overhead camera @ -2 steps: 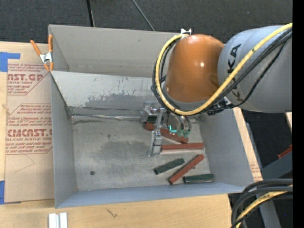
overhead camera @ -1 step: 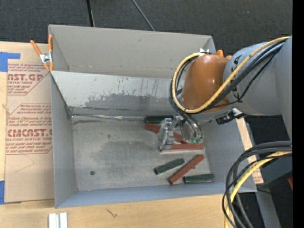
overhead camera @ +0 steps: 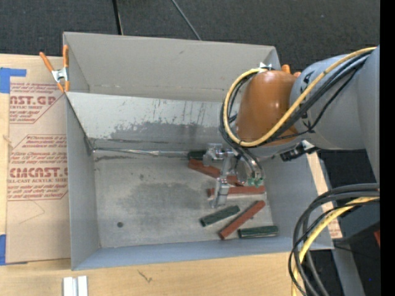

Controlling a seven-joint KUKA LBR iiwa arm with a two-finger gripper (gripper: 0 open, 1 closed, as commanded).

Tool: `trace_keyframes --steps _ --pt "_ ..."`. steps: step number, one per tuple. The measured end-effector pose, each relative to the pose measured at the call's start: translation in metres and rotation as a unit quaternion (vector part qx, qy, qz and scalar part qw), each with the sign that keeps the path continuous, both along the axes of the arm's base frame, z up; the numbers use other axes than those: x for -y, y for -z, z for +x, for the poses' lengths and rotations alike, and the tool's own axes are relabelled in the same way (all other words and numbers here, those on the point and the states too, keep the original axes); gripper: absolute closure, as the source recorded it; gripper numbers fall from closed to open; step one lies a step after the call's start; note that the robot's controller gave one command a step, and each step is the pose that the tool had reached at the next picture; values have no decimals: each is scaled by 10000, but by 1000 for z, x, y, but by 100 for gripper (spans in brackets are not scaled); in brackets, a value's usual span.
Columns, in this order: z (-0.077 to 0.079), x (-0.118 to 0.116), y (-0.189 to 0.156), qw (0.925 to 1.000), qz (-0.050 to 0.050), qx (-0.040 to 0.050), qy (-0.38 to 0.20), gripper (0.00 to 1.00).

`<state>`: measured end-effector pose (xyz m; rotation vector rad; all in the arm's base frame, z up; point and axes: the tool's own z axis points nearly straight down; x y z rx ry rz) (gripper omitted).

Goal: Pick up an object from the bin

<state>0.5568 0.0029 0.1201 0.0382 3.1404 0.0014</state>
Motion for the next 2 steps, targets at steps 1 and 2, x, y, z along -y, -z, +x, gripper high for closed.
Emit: trace_keyframes --steps 1,2 --pt "0 0 0 10000 2 0 0 0" --pt "-34 13 45 9993 -1 -14 -374 100"
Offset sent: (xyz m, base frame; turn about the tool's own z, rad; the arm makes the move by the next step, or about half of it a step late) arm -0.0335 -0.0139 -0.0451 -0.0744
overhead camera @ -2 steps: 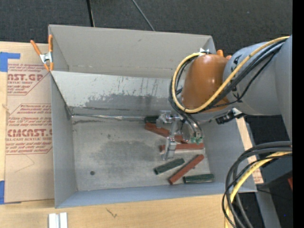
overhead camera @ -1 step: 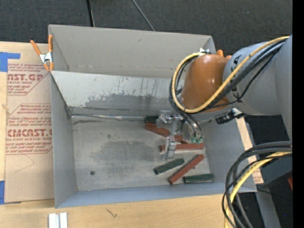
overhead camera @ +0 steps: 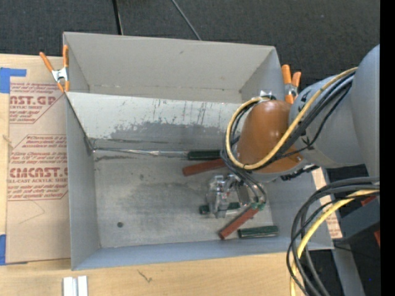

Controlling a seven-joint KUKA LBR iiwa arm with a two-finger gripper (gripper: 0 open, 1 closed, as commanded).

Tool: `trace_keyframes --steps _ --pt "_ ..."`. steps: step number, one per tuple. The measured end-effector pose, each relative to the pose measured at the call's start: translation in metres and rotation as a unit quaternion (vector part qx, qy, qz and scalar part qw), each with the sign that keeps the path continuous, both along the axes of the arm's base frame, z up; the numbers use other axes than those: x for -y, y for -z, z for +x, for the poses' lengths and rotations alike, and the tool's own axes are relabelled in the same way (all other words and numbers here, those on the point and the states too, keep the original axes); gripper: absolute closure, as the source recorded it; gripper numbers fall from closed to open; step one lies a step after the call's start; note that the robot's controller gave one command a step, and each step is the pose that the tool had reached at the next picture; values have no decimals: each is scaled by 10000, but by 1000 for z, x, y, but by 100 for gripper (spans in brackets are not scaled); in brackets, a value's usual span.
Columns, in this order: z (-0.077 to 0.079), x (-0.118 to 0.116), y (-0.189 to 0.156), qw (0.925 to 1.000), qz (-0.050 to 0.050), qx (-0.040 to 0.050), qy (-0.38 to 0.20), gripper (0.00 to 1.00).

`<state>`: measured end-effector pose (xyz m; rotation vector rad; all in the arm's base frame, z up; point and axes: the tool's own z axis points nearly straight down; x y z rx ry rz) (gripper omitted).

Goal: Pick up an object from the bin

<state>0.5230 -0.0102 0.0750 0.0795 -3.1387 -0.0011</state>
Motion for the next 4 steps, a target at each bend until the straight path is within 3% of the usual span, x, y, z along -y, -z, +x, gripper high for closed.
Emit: trace_keyframes --steps 1,2,3,4 --pt "1 0 0 10000 3 18 3 0" --pt "1 0 0 10000 3 15 3 0" --pt "70 78 5 9997 -6 -5 -263 100" --pt "70 78 5 9997 -6 -6 -262 100"
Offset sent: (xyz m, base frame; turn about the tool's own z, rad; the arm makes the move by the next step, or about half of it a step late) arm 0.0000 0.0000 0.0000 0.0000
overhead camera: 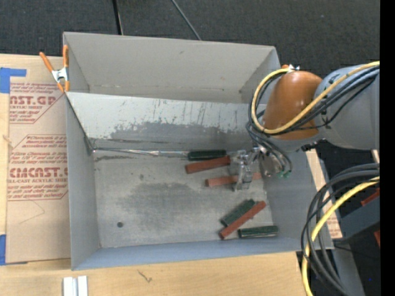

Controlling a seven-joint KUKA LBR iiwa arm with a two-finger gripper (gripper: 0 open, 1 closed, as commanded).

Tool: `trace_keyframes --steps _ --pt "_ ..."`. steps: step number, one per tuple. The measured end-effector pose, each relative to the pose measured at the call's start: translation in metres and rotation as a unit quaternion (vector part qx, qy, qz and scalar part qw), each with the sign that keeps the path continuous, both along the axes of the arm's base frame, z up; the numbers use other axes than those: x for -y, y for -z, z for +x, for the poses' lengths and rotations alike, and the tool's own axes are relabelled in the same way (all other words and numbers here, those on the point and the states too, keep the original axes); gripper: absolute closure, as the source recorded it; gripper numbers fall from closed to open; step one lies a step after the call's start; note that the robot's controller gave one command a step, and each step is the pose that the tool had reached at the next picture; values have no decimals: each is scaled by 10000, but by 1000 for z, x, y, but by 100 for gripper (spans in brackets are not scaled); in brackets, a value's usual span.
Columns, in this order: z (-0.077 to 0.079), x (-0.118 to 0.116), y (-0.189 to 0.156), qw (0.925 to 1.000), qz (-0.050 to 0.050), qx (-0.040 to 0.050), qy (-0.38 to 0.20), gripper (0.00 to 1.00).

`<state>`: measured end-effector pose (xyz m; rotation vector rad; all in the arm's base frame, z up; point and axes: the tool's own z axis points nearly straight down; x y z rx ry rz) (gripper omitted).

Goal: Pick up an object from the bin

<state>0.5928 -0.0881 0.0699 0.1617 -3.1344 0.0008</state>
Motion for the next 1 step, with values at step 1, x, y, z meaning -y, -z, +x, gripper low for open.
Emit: trace_keyframes --steps 1 --pt "-29 -9 -158 9999 1 43 -148 100"
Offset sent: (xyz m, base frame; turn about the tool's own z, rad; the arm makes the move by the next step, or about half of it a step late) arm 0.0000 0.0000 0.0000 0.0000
